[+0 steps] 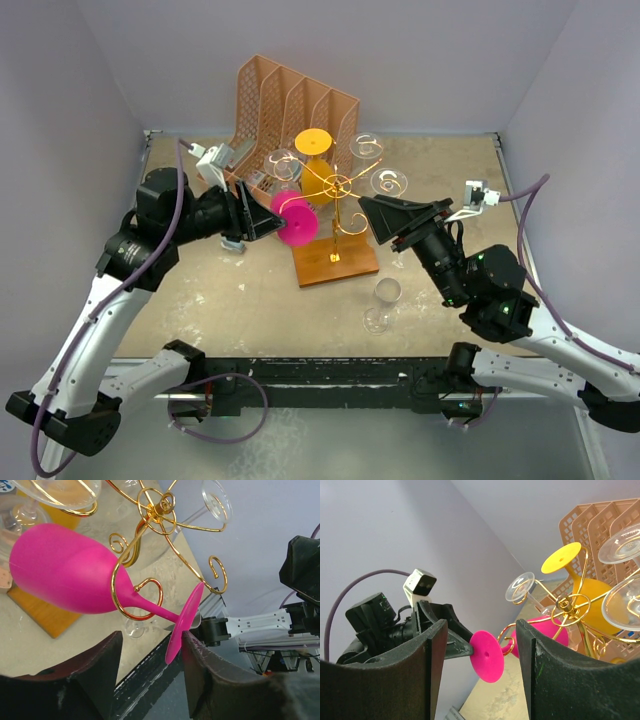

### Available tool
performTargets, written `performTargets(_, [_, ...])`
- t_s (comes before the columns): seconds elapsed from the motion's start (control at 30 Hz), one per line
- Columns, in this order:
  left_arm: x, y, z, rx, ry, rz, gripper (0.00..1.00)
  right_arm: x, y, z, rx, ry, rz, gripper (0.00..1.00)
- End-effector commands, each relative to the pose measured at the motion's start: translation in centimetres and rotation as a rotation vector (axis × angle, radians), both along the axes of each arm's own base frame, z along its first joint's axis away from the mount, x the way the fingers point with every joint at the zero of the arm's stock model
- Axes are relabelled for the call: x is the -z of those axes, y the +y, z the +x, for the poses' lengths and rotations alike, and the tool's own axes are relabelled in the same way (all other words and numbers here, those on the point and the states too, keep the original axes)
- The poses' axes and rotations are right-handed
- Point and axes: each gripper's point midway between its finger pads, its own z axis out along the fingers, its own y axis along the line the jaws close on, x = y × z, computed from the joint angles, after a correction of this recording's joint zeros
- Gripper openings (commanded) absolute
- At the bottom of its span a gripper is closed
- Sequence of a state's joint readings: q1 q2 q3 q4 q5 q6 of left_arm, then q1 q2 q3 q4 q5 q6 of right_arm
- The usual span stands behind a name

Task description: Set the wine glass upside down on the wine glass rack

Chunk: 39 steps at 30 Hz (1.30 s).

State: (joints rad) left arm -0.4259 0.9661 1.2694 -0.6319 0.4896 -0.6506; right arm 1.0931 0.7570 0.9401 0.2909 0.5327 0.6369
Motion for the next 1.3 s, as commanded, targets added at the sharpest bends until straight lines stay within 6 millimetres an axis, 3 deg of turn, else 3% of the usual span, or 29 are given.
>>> performTargets(0.0, [-0.7,-0.7,-0.5,0.064,-0.033,-0.028,0.46,-1.3,-0.5,-0.1,0.009,-0.02,0.055,0.59])
performTargets(0.2, [-1.2,-1.5,-0.9,0.108,-0.03,-0.076,0.35,-1.3,-0.8,-0.1,0.017,-0.02,0.054,0.59])
performTargets(0.43, [-1.7,-2.4,-1.5,0.153,-0.008,-0.169,0.33,-1.2,-0.8,0.0,0.022,-0.019,0.05,0.59])
performTargets(0.73, [-2.9,-2.5,-1.6,0.137,0.01,-0.226,0.0,-1.2,-0.7,0.0,0.021,-0.011,0.058,0.59])
performTargets(1.03, [-5.0,-2.4,-1.4,0.077,0.07,-0.341,0.0,-1.1,-0.6,0.0,0.015,-0.01,0.059,0.59])
performTargets(1.27, [-4.4,-1.9,-0.4,-0.021,0.152,-0.369,0.0,-1.2,-0.8,-0.1,0.016,-0.011,0.063,0.59])
